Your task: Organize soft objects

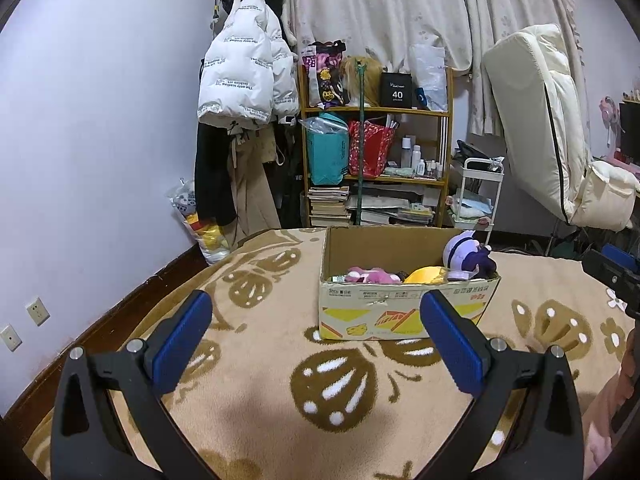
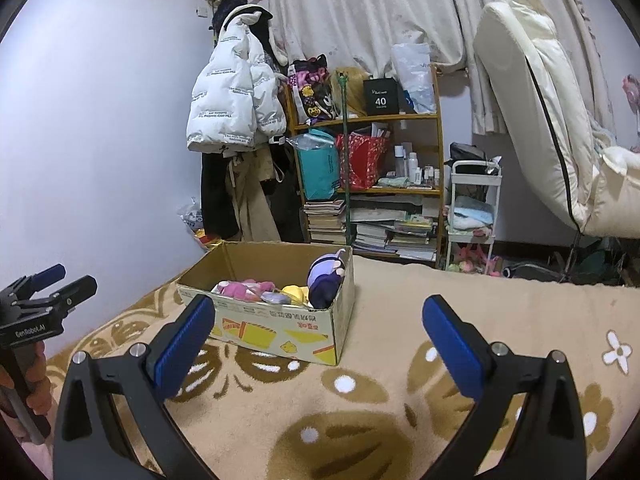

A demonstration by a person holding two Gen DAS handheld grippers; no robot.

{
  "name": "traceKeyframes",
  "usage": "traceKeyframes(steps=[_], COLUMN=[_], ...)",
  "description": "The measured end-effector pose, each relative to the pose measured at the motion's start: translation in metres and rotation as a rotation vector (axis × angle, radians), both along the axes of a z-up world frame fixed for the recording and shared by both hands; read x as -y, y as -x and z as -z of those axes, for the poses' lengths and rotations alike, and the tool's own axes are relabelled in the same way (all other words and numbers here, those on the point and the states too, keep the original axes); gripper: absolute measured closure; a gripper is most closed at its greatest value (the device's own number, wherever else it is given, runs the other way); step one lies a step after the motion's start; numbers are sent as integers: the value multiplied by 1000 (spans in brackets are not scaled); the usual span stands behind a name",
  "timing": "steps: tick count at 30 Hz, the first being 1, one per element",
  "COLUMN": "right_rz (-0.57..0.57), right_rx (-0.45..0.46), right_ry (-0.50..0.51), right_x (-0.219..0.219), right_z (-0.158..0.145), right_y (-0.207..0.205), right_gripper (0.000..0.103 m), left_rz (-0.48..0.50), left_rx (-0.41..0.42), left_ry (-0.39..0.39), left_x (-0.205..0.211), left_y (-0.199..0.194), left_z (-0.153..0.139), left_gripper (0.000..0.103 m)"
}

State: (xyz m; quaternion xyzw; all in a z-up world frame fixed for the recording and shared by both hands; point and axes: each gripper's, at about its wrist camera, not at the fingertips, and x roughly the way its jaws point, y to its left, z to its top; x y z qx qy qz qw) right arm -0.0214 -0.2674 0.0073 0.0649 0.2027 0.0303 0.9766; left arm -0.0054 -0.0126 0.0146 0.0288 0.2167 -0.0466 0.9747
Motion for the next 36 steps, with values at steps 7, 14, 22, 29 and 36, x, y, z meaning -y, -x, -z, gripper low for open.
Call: traceKeyframes(steps=[7,14,22,29,36], right_rz=[11,24,19,17,19], right_rx=[-8,-23,-33,-39,-40], right_ry=[-14,-36,-44,-29,-40], right_x=[5,8,9,8,10], right_z=[4,8,10,11,12], right_y=[-3,-5,-4,-6,-6], right_gripper=[0,0,0,0,0], left_rz=[-16,-14,-5,10,14], left_rx=[13,-5,-6,-21,-26], left_ry=[-17,-18,-8,-11,-25], left_x=[4,4,3,5,7], left_y=[0,-4,-5,-7,-8], left_z=[2,6,6,8,11], left_gripper=[1,1,1,1,1])
